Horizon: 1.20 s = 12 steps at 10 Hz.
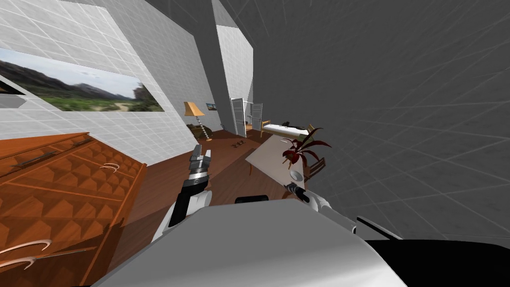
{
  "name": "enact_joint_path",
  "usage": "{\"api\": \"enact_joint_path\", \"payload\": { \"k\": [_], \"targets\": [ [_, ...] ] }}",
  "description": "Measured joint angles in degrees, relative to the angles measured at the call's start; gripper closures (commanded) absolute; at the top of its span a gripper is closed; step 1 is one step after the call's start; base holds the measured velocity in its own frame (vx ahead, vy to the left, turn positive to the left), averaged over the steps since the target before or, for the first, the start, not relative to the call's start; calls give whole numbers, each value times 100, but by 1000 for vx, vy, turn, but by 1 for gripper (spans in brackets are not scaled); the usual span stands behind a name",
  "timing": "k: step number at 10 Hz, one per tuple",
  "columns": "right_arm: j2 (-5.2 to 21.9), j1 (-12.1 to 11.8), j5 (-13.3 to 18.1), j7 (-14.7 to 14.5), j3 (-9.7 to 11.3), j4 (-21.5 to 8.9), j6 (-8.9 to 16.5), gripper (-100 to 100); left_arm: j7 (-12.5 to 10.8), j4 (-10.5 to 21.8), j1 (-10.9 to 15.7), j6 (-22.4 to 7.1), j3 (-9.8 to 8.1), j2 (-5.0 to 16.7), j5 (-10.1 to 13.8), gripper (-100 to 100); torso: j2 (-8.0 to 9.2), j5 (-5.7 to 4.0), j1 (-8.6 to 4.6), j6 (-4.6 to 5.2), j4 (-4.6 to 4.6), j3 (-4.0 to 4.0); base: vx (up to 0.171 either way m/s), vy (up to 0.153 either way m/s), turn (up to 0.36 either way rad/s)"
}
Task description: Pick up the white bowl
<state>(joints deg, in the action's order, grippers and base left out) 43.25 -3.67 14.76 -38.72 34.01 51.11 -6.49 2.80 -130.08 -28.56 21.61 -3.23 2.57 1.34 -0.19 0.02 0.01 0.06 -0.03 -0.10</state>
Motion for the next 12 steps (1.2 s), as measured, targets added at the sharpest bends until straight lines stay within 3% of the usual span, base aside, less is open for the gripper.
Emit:
{"api": "enact_joint_path", "payload": {
  "k": [1,2,5,9,11,12],
  "targets": [
    [4,63,71,-111,65,-281,21,-100,0,0,0,0,0,0,0,0,-3,-1,0,-2,0,-1,89,12,200],
    [167,4,130,-221,175,-283,197,-100,0,0,0,0,0,0,0,0,-10,1,0,-3,-1,-5,71,-3,44],
    [361,65,184,-325,354,-549,251,-100,0,0,0,0,0,0,0,0,3,0,2,-3,2,2,40,6,46],
    [431,165,379,-669,483,-1207,268,-100,0,0,-1,0,-1,0,0,0,-7,-2,-7,1,-2,-4,75,-10,88],
    [443,274,482,-825,589,-1724,185,-100,0,0,0,0,0,0,0,0,-13,-2,-8,-2,-2,-7,95,-15,110],
    [615,147,478,-827,730,-1527,342,-100,0,0,-1,0,0,0,0,0,-13,-2,-7,0,-3,-8,58,-15,15]
  ]
}}
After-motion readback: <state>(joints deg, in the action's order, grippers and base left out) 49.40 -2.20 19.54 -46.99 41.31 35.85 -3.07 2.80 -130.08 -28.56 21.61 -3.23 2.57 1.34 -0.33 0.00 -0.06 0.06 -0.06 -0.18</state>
